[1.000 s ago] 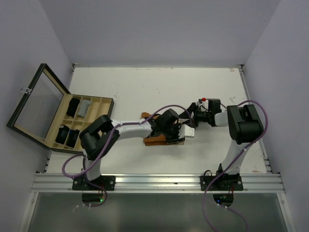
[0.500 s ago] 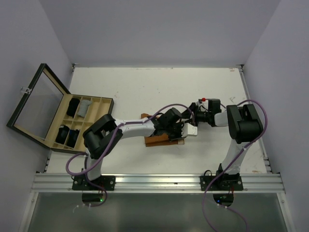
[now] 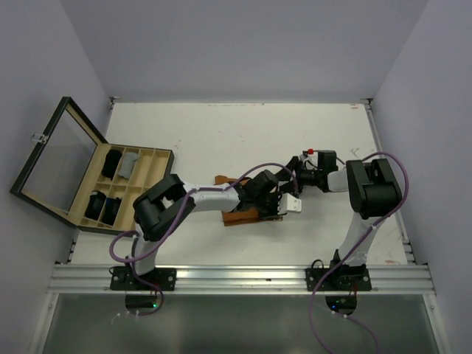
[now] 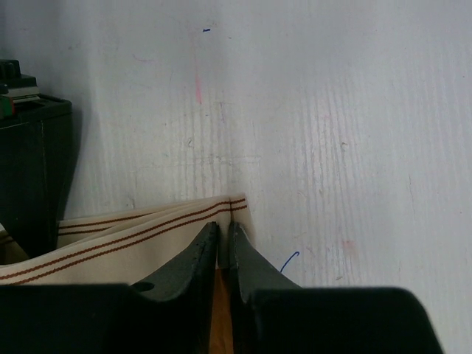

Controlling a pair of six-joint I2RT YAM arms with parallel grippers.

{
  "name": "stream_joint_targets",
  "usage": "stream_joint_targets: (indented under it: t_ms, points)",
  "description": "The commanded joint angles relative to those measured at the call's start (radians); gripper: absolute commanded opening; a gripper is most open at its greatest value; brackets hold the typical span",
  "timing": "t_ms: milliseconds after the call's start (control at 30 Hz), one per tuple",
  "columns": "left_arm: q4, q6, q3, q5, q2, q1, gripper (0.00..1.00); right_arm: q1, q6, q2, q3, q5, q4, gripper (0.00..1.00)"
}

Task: Roll the underwear
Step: Fold the underwear

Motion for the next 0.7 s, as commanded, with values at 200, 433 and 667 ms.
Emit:
stream_joint_targets:
  t_ms: [200,433,667]
  points:
    - [0.032,-0.020,-0.052,0.005,0.043,-0.005,0.16,0.001,-0.213,-0.064,0.079,0.032,-0.388,0.70]
    - [0.022,-0.016,-0.052,0.019,0.049,-0.005,0.16,0.038,-0.155,-0.104,0.118,0.023,-0.367,0.70]
    - [0.003,-0.018,-0.055,0.037,0.056,-0.005,0.16,0.041,-0.031,-0.035,0.179,0.029,-0.199,0.71]
